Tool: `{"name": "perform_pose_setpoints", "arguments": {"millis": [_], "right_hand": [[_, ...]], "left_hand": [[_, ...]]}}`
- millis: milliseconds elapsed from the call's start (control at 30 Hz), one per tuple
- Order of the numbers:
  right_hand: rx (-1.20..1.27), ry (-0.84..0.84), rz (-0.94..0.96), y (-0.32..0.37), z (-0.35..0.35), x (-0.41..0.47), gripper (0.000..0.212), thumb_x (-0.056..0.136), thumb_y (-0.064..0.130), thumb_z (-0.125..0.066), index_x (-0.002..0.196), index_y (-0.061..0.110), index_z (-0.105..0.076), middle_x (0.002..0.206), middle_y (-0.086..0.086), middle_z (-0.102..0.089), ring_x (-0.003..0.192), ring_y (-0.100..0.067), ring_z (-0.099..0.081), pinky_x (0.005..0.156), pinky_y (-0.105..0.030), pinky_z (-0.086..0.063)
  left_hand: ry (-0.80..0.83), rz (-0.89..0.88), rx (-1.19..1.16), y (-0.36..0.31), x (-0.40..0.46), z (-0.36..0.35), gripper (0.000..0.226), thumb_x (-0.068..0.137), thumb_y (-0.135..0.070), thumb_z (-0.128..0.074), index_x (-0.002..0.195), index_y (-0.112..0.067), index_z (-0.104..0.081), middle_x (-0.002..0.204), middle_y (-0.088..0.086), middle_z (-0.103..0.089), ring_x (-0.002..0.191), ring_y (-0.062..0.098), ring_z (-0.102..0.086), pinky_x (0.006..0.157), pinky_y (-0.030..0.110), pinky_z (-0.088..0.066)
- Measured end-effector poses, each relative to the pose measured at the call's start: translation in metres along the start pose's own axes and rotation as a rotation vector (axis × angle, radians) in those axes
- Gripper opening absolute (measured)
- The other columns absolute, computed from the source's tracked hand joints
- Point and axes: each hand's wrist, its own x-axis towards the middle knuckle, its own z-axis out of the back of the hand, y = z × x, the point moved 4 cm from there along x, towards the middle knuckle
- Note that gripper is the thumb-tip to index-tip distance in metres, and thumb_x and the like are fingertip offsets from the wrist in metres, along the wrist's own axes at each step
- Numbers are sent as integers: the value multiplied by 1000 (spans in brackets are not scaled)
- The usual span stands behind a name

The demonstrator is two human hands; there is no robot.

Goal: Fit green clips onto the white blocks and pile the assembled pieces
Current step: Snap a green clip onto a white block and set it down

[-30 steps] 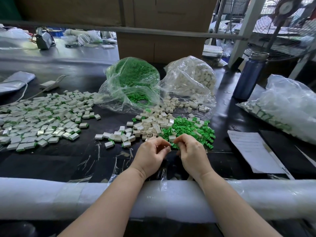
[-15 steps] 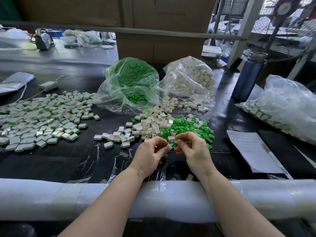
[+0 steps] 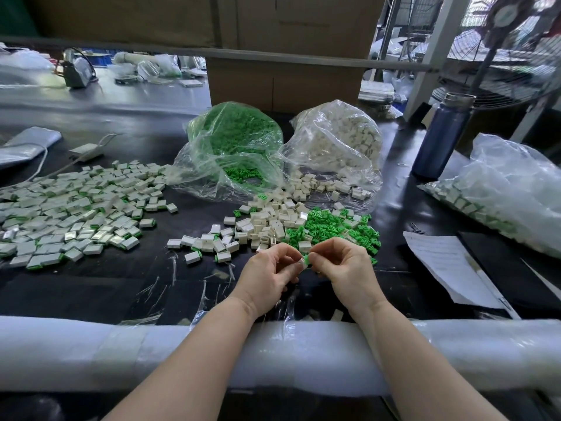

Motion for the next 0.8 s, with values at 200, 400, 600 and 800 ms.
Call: {"name": "perform_pose_setpoints", "arguments": {"millis": [200, 400, 600, 800], "right_hand": [[-12, 14, -59, -4, 0, -1, 16, 79, -1, -68, 69, 12, -65, 63, -2, -64, 62, -15, -60, 65, -33, -54], [-2, 21, -62, -4, -1, -1, 15, 80, 0, -68, 71, 12, -65, 62, -1, -65, 57, -12, -63, 57, -24, -55], [-11, 96, -65, -3, -4, -2, 15, 79, -2, -68, 71, 9, -63, 59, 0, -63, 53, -9, -60, 53, -20, -51], [-18, 107, -61, -3, -3, -2, 16, 77, -7, -68, 77, 8, -61, 61, -5, -61, 50, -8, -56, 53, -21, -49]], "left_hand": [[-27, 11, 0, 1, 1, 2, 10, 87, -11, -63, 85, -21, -63, 80, 10, -67, 67, 14, -61, 58, 24, -50], [-17, 15, -13, -1, 0, 3, 7, 87, -11, -63, 86, -18, -64, 83, 12, -67, 65, 10, -61, 56, 21, -50], [-24, 19, -24, -2, 0, 3, 9, 86, -6, -62, 86, -15, -65, 75, 5, -65, 60, 5, -59, 55, 21, -49], [4, 33, -54, -5, -2, 2, 13, 85, -2, -62, 83, -14, -66, 69, -2, -60, 54, -1, -55, 56, 17, -48]]}}
